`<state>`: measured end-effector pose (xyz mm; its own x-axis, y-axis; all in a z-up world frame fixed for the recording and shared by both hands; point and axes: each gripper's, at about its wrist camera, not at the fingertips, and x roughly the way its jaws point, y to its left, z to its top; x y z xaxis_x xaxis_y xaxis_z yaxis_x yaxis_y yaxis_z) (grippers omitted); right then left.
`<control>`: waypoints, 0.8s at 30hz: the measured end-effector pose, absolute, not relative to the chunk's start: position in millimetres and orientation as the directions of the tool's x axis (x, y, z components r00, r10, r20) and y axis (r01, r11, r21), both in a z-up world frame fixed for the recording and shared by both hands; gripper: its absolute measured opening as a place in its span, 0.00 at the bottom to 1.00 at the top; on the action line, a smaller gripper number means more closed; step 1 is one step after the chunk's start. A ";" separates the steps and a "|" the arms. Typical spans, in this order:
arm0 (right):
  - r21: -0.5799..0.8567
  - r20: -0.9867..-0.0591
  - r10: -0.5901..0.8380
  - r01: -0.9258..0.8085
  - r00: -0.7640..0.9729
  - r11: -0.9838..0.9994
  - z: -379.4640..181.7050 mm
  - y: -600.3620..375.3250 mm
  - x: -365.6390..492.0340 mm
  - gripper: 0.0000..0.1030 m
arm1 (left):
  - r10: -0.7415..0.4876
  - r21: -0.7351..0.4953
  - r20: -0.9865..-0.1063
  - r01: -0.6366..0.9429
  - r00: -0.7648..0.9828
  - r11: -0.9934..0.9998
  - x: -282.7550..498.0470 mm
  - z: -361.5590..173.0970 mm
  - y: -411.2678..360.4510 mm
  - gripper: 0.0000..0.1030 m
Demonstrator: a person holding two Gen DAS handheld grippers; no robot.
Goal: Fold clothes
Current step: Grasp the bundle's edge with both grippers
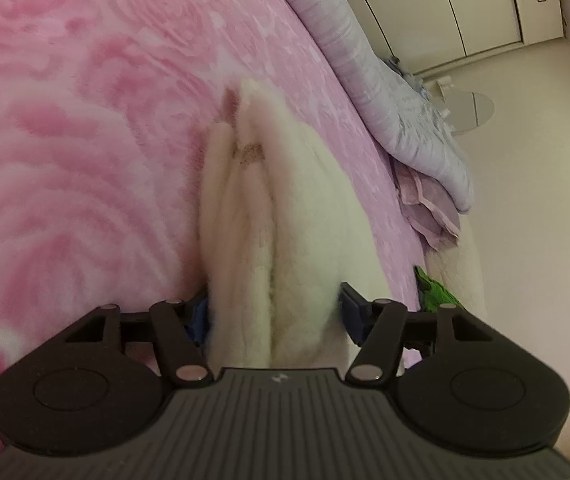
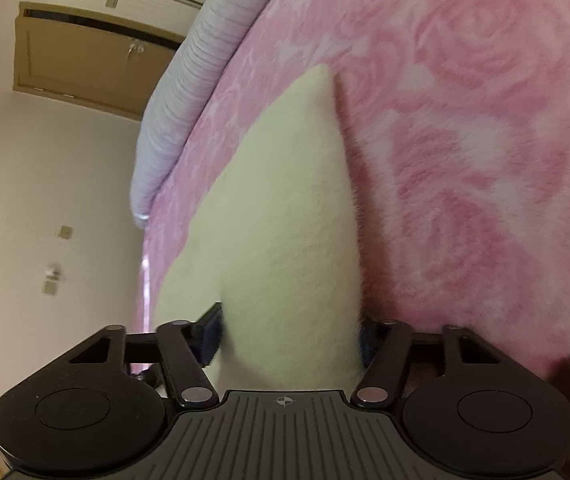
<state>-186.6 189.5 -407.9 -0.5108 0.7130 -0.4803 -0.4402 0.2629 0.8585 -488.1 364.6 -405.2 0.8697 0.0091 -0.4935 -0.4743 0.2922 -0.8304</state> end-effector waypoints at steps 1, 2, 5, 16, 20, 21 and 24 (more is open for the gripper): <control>0.862 -0.477 0.705 -0.438 -0.525 0.256 -410.0 190.7 -184.3 0.51 | -0.001 -0.832 -0.492 -0.470 0.870 0.295 -487.0 -406.1 365.9 0.53; 0.865 -0.474 0.697 -0.434 -0.538 0.253 -411.8 191.7 -182.1 0.48 | -0.011 -0.832 -0.493 -0.467 0.870 0.299 -485.1 -406.7 367.3 0.51; 0.859 -0.497 0.668 -0.423 -0.554 0.288 -411.1 195.6 -178.5 0.45 | -0.034 -0.834 -0.501 -0.472 0.865 0.286 -481.9 -405.5 371.5 0.47; 0.753 -0.652 0.509 -0.401 -0.562 0.522 -314.2 224.2 -198.5 0.39 | -0.083 -0.790 -0.610 -0.597 0.788 0.138 -495.5 -307.8 406.3 0.38; 0.774 -0.618 0.488 -0.370 -0.617 0.514 -264.4 241.2 -217.5 0.39 | -0.059 -0.770 -0.636 -0.628 0.769 0.110 -520.4 -249.5 417.3 0.38; 0.780 -0.611 0.484 -0.373 -0.626 0.502 -254.3 246.7 -224.5 0.39 | -0.042 -0.768 -0.638 -0.632 0.769 0.108 -529.4 -235.0 419.1 0.38; 0.802 -0.587 0.476 -0.389 -0.655 0.452 -227.2 265.5 -252.6 0.39 | 0.018 -0.773 -0.628 -0.627 0.778 0.096 -560.0 -202.1 426.0 0.38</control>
<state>-252.6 265.5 -227.2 -0.6550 0.4764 -0.5866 -0.3895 0.4524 0.8022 -560.0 426.0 -202.1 0.7777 0.0185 -0.6284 -0.6270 0.0963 -0.7731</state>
